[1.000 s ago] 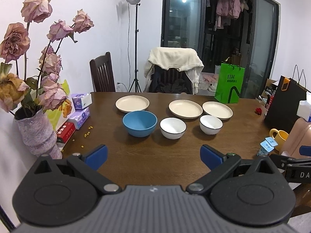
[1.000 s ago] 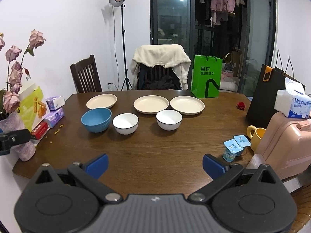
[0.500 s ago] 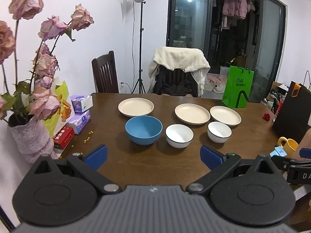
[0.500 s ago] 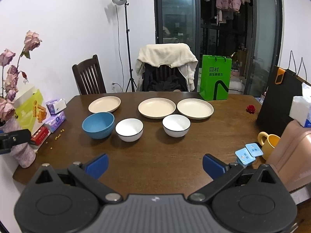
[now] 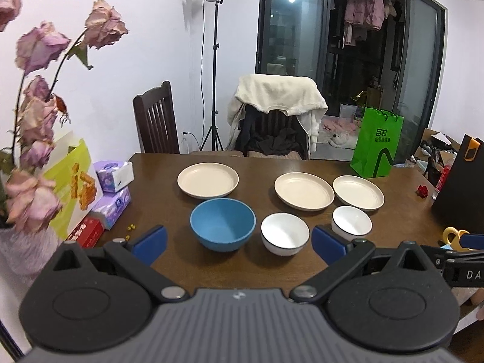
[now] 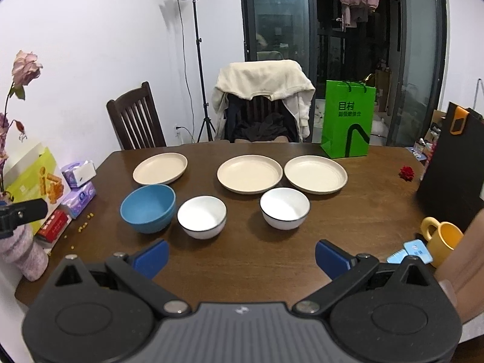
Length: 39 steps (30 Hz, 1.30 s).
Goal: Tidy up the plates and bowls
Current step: 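Move both grippers toward the cream plate beside the flower vase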
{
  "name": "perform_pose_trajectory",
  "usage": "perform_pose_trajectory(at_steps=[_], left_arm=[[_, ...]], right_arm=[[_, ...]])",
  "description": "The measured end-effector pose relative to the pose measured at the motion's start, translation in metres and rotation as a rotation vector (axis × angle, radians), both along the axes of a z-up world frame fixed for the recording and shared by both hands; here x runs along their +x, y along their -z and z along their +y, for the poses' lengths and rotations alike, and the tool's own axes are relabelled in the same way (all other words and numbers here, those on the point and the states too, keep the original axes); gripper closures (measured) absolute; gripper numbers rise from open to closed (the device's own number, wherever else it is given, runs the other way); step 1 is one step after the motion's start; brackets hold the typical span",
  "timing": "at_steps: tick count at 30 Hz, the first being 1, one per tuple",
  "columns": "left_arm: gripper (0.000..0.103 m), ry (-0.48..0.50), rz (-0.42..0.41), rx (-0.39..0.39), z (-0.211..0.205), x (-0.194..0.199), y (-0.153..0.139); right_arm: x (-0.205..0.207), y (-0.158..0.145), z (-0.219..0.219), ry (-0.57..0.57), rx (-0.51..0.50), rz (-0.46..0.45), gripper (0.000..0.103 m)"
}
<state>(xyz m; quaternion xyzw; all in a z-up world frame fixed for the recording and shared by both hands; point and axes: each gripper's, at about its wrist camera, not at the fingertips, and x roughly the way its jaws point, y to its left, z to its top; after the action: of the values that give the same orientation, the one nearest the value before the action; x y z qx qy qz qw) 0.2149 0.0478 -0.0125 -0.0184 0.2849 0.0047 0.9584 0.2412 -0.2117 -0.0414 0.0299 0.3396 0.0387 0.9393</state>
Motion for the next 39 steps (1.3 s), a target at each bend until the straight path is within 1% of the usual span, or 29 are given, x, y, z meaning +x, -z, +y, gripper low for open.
perform_pose_trajectory(at_steps=[8, 15, 22, 29, 32, 39], left_arm=[[0.000, 0.039, -0.004, 0.005, 0.012, 0.035, 0.005], [0.000, 0.056, -0.011, -0.001, 0.014, 0.054, 0.009], [0.000, 0.039, 0.006, -0.010, 0.008, 0.075, 0.014], [0.000, -0.014, -0.008, -0.010, -0.001, 0.105, 0.016], [0.000, -0.011, -0.005, -0.026, -0.004, 0.122, 0.017], [0.000, -0.041, 0.007, -0.085, -0.010, 0.164, 0.022]], right_arm=[[0.038, 0.006, 0.015, 0.015, 0.002, 0.013, 0.000], [0.054, 0.003, 0.024, 0.024, 0.000, 0.006, 0.000], [0.074, 0.010, 0.020, 0.037, -0.009, 0.040, 0.000], [0.111, 0.018, 0.010, 0.024, -0.015, 0.063, 0.000], [0.130, 0.020, 0.002, 0.013, -0.008, 0.069, 0.000], [0.178, 0.026, -0.015, -0.012, 0.001, 0.081, 0.000]])
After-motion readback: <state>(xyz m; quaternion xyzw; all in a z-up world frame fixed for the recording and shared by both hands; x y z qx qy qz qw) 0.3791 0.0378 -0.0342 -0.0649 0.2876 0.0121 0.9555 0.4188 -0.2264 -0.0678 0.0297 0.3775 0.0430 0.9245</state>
